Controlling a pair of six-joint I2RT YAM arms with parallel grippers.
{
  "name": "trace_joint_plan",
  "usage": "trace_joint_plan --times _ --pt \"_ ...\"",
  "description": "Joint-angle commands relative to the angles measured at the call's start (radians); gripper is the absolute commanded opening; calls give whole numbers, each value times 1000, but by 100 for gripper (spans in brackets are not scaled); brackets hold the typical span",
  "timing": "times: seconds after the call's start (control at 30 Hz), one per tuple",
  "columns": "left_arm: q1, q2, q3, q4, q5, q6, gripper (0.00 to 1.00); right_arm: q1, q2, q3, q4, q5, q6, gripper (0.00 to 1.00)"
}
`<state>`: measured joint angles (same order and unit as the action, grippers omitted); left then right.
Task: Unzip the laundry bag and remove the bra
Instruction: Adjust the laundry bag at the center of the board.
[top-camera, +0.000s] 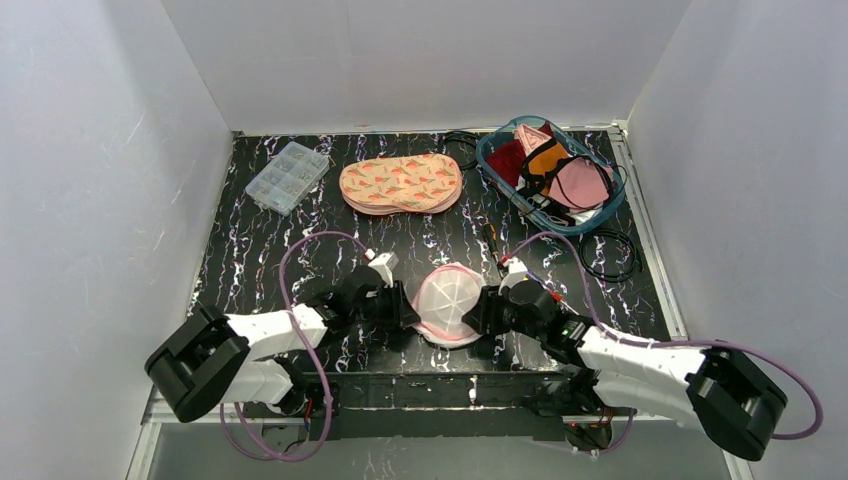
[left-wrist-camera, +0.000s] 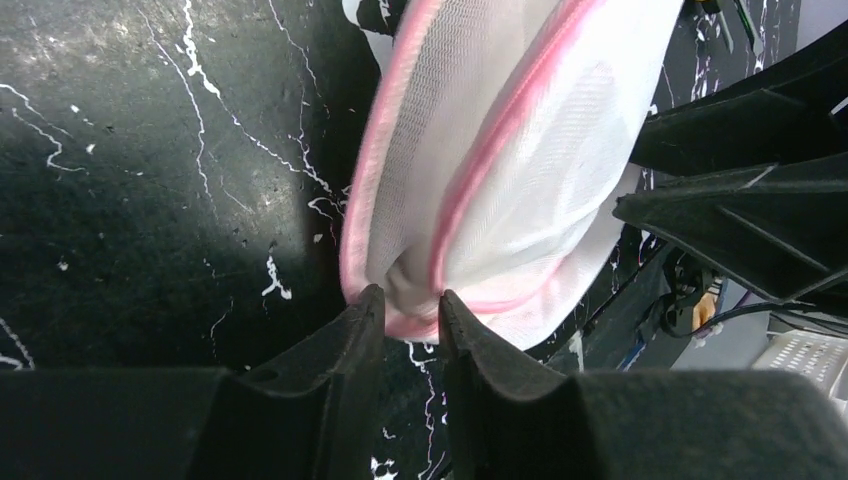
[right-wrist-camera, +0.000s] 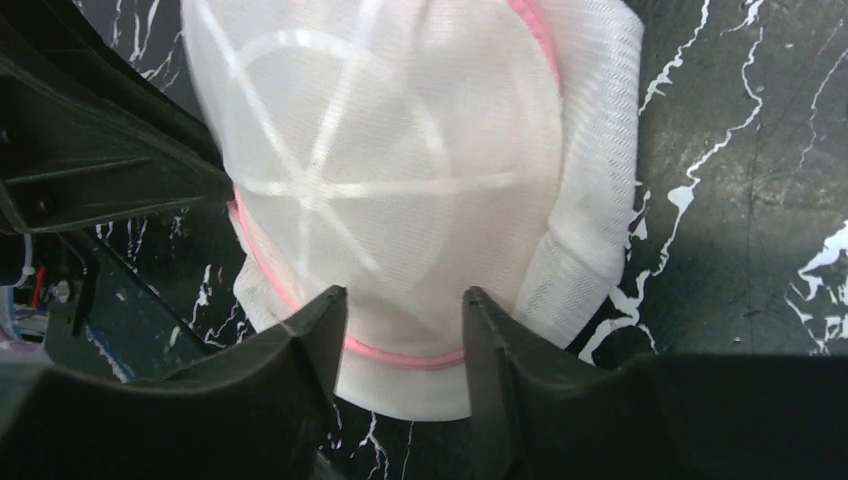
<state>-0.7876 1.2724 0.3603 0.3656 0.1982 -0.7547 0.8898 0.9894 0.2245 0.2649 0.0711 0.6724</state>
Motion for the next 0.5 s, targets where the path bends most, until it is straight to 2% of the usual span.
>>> trace_joint_plan --times 0.0,0.1,0.2,0.33,0.47 --pt "-2 -111 5 -115 -24 47 29 0 -127 79 -159 -16 -45 60" --pt "-4 -234 25 -206 -34 71 43 1 -239 165 -290 8 -60 74" --pt "-7 -365 54 -339 -94 86 52 1 -294 224 -420 28 -62 78" --pt "-11 -535 59 -465 -141 84 55 1 -366 215 -513 65 2 80" --pt "-13 -647 47 -531 -164 60 55 -1 -431 129 -517 127 116 79"
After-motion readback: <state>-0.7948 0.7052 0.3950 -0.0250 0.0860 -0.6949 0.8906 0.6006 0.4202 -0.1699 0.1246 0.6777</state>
